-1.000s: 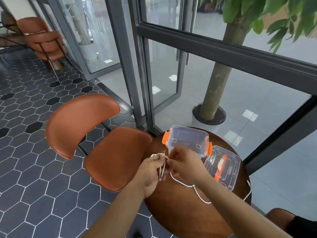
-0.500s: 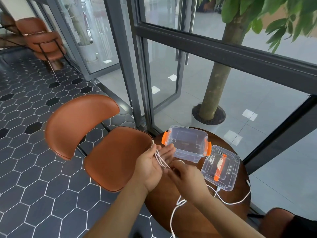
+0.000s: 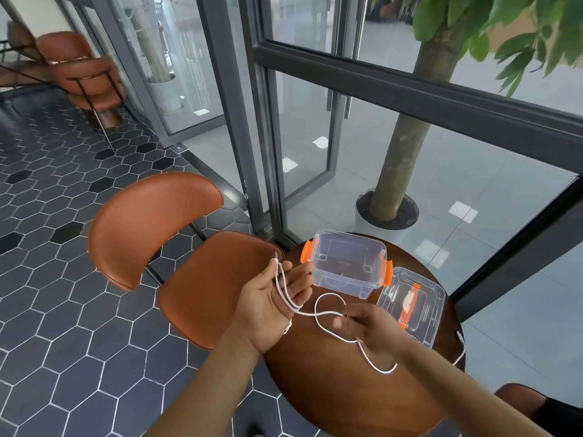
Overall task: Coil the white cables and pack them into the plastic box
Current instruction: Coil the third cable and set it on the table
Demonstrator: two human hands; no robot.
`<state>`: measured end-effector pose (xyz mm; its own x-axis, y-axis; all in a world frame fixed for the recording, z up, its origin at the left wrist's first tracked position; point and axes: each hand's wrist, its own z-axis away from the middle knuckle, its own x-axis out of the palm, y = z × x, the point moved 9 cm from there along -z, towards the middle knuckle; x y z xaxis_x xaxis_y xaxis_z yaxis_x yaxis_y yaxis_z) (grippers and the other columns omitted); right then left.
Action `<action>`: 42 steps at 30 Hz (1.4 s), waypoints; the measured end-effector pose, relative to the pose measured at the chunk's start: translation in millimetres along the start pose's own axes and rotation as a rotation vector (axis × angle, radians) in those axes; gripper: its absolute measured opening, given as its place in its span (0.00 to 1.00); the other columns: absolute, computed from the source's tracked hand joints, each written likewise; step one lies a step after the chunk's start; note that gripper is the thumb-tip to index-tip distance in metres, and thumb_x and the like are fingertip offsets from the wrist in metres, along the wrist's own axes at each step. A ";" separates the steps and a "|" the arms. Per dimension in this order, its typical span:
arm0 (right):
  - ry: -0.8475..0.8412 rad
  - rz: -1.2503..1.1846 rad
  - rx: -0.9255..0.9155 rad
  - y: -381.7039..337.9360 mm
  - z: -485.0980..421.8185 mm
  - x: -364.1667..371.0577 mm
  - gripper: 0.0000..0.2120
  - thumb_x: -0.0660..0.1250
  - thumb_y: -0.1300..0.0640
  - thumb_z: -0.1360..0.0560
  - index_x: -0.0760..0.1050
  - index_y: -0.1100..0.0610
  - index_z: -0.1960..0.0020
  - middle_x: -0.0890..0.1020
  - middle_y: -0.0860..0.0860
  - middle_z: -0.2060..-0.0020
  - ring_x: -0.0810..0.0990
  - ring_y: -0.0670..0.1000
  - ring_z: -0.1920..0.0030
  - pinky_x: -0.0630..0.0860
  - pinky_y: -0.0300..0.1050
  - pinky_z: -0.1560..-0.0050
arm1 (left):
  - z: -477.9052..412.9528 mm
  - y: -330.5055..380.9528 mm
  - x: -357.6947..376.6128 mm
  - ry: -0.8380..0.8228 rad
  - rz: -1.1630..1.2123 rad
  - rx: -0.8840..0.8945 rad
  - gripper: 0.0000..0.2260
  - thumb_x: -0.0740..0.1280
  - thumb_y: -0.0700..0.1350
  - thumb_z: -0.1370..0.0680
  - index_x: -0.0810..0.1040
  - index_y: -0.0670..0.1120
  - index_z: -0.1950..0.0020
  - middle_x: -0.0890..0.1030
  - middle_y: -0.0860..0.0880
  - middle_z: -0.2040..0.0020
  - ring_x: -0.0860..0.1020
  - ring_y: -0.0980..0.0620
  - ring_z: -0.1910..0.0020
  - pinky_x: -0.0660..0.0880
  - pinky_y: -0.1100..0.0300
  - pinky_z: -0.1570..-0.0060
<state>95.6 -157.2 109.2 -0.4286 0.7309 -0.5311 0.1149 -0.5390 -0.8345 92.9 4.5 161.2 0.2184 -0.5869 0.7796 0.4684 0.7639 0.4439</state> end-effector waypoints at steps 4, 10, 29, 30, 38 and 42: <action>-0.213 -0.090 0.169 22.0 4.7 3.5 0.11 0.69 0.48 0.22 0.85 0.51 0.58 0.84 0.44 0.67 0.80 0.46 0.66 0.77 0.39 0.63 | 5.0 0.6 -4.1 -0.004 -0.073 -0.032 0.15 0.59 0.50 0.18 0.79 0.40 0.51 0.86 0.39 0.56 0.80 0.50 0.75 0.74 0.62 0.75; -0.089 0.127 0.235 -0.3 -22.1 -16.1 0.12 0.68 0.48 0.22 0.81 0.51 0.62 0.81 0.46 0.68 0.79 0.45 0.69 0.76 0.39 0.65 | 9.0 -25.1 -3.1 -0.056 -0.207 -0.106 0.18 0.60 0.51 0.23 0.81 0.38 0.51 0.85 0.38 0.58 0.75 0.52 0.80 0.70 0.64 0.79; 0.128 0.501 -0.059 -108.4 -23.1 -7.3 0.18 0.69 0.54 0.23 0.69 0.55 0.37 0.85 0.52 0.53 0.84 0.54 0.56 0.79 0.45 0.57 | -1.3 -37.4 -26.5 0.140 -0.656 0.041 0.19 0.57 0.51 0.15 0.79 0.39 0.38 0.85 0.41 0.51 0.84 0.45 0.58 0.74 0.54 0.62; 0.189 0.487 -0.015 -105.2 -22.4 -12.0 0.12 0.66 0.53 0.21 0.69 0.54 0.40 0.85 0.52 0.55 0.83 0.53 0.58 0.78 0.45 0.59 | -3.0 -38.2 -28.7 0.168 -0.611 0.047 0.19 0.57 0.50 0.15 0.79 0.38 0.37 0.84 0.40 0.50 0.83 0.46 0.57 0.77 0.53 0.59; 0.304 0.448 -0.009 -105.1 -6.3 -4.4 0.10 0.62 0.51 0.19 0.79 0.49 0.42 0.85 0.48 0.52 0.83 0.49 0.53 0.81 0.47 0.52 | -6.3 -52.2 -31.4 0.279 -0.163 0.001 0.18 0.59 0.50 0.16 0.80 0.38 0.41 0.85 0.39 0.49 0.83 0.43 0.48 0.78 0.50 0.46; 0.370 0.343 -0.067 -115.0 12.5 2.8 0.12 0.60 0.54 0.20 0.80 0.51 0.42 0.85 0.49 0.51 0.83 0.52 0.52 0.80 0.51 0.51 | -9.9 -51.7 -37.3 0.300 -0.033 0.005 0.17 0.65 0.52 0.20 0.77 0.40 0.40 0.82 0.39 0.47 0.80 0.42 0.42 0.73 0.46 0.33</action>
<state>70.0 -98.4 205.6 -0.0115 0.6226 -0.7825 0.2557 -0.7547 -0.6042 69.0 -15.8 104.9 0.4466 -0.6638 0.5999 0.4750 0.7441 0.4697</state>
